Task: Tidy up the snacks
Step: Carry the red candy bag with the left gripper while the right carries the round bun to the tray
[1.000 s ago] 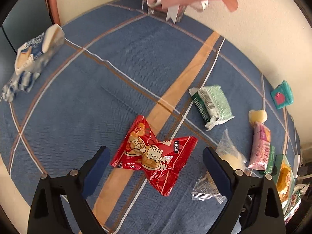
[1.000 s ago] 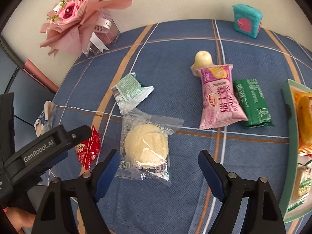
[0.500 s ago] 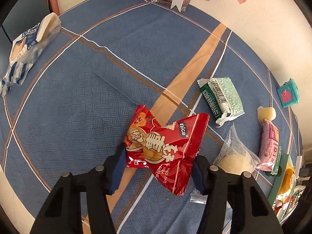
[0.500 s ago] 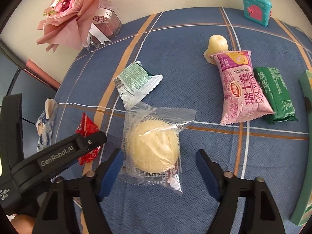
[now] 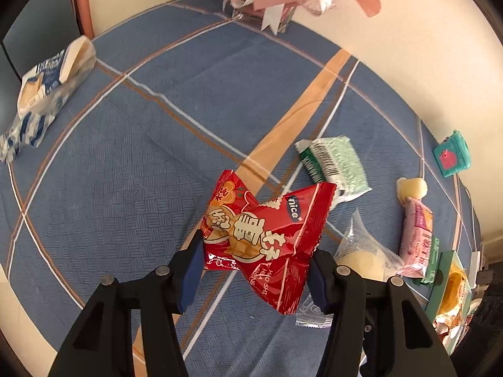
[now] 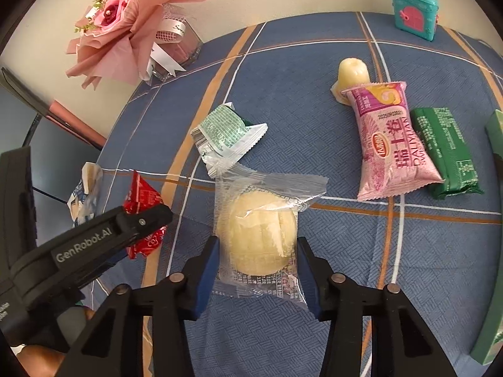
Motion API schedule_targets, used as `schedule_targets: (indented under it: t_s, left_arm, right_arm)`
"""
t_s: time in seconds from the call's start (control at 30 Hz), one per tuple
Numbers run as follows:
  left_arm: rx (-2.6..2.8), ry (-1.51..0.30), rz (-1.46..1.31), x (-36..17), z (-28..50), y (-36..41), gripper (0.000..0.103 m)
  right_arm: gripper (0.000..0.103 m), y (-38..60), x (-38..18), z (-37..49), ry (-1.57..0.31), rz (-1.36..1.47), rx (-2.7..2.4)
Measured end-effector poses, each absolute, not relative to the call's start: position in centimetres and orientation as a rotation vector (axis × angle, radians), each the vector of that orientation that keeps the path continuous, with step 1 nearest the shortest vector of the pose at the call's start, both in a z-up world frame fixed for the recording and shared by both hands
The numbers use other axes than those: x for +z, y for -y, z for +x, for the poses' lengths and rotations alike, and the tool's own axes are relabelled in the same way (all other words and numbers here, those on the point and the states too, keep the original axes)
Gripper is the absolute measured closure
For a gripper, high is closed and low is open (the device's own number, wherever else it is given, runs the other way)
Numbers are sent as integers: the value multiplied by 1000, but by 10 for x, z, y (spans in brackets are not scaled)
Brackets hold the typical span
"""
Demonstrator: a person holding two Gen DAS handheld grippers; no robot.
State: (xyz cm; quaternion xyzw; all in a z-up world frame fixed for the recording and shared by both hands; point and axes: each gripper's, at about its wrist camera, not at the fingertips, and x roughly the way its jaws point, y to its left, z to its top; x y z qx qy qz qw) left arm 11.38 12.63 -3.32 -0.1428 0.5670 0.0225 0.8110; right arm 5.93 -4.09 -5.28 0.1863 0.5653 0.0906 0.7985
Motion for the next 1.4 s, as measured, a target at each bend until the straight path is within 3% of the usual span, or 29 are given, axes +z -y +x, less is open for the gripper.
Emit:
schedule_targets:
  t_s: [0.6, 1.4]
  left_arm:
    - [-66, -1097, -280, 21, 95, -75, 44]
    - [-337, -1007, -75, 68, 43, 92, 44]
  right_arm:
    - [55, 124, 7, 23, -1093, 467, 80]
    - [55, 283, 62, -35, -924, 557, -193]
